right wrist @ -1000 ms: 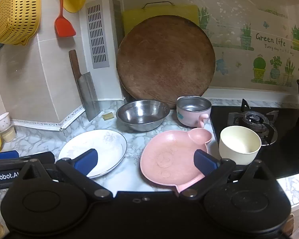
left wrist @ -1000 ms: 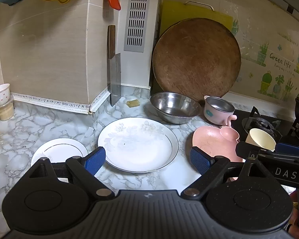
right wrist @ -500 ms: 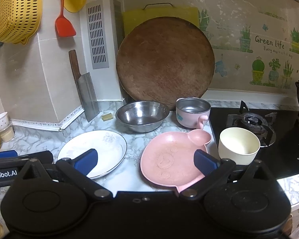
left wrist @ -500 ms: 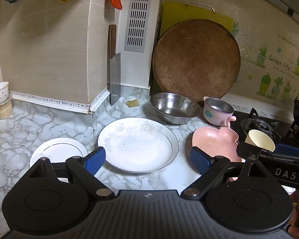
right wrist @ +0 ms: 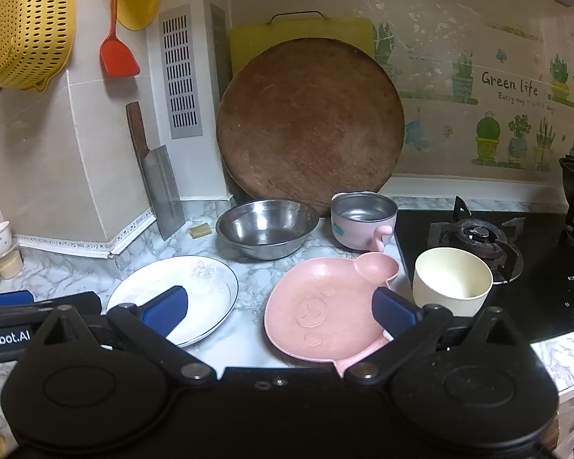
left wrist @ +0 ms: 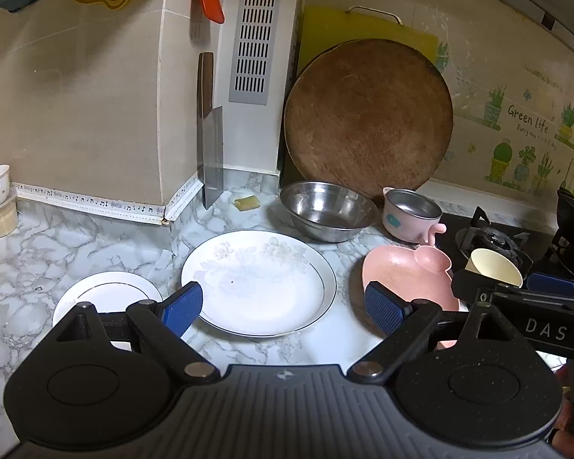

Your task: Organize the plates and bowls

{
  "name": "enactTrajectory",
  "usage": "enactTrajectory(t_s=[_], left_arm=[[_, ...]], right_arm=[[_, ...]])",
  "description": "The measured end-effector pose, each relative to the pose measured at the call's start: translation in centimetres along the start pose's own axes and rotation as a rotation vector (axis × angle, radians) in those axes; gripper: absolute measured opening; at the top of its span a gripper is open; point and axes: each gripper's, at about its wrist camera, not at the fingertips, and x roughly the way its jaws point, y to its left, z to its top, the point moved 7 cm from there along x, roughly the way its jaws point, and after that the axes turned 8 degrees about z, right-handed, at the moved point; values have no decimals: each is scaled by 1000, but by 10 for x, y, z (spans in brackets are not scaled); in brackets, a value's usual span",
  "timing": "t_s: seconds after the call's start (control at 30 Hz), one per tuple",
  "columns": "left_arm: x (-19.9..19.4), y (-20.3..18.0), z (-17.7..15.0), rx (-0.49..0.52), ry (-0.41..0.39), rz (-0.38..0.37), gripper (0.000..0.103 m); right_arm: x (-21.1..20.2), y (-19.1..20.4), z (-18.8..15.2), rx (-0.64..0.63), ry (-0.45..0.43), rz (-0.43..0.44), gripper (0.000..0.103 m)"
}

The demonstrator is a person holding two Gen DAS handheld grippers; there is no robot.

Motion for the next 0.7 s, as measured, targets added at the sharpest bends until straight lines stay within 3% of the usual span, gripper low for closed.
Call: enactTrajectory(t_s=[0.7], left_arm=[[0,7,5,-29,-48,-19,92]], right_arm=[[3,0,1,1,-7,-5,103]])
